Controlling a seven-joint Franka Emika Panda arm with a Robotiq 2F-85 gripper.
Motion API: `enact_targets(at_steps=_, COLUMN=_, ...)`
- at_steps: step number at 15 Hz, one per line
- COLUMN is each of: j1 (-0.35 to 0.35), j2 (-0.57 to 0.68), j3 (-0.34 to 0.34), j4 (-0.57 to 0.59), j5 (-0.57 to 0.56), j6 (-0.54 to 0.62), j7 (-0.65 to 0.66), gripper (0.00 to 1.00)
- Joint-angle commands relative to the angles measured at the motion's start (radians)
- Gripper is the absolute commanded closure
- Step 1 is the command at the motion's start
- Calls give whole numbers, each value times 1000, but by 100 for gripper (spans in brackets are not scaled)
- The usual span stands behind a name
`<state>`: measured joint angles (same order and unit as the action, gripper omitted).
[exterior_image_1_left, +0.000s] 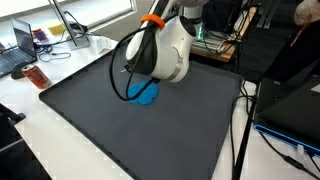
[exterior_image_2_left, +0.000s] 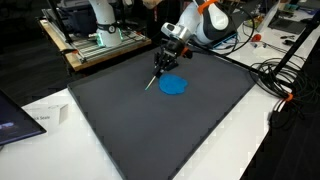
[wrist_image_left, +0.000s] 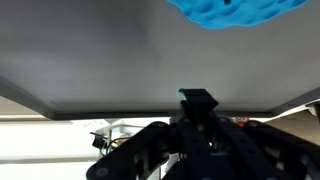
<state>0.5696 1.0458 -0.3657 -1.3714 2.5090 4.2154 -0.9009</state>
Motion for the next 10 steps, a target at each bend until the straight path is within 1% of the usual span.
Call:
enact_targets(at_steps=1, j1=-34, j2=-61, j3=49, j4=-1, j5=0, j6=21, j7=-50, gripper=97)
enact_targets(at_steps=4, j1=-56, j2=-86, j3=79, j4=1, j5=0, j6=21, j7=-69, gripper=97)
enact_targets(at_steps=10, j1=-125, j2=-132, j3=160, j4=1, j5=0, j6=21, j7=-94, gripper=97)
